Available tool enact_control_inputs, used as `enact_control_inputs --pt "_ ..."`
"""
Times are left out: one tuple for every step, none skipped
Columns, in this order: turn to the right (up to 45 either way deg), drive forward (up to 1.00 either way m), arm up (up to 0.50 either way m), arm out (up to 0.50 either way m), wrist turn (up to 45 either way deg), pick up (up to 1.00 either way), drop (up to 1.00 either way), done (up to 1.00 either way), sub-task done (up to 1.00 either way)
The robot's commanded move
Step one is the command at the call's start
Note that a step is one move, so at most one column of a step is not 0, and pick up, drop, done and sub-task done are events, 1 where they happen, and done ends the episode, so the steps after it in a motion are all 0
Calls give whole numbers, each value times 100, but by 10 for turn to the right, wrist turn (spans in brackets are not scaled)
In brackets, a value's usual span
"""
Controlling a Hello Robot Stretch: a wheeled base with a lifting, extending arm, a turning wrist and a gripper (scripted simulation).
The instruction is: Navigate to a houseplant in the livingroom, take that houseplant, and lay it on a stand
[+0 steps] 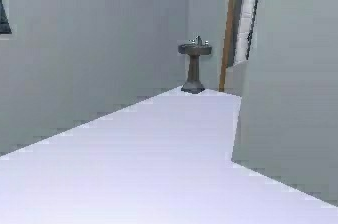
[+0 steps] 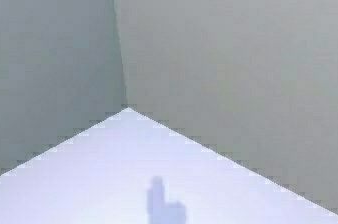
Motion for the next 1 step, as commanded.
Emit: enact_control_inputs --pt "0 100 0 0 0 0 0 0 0"
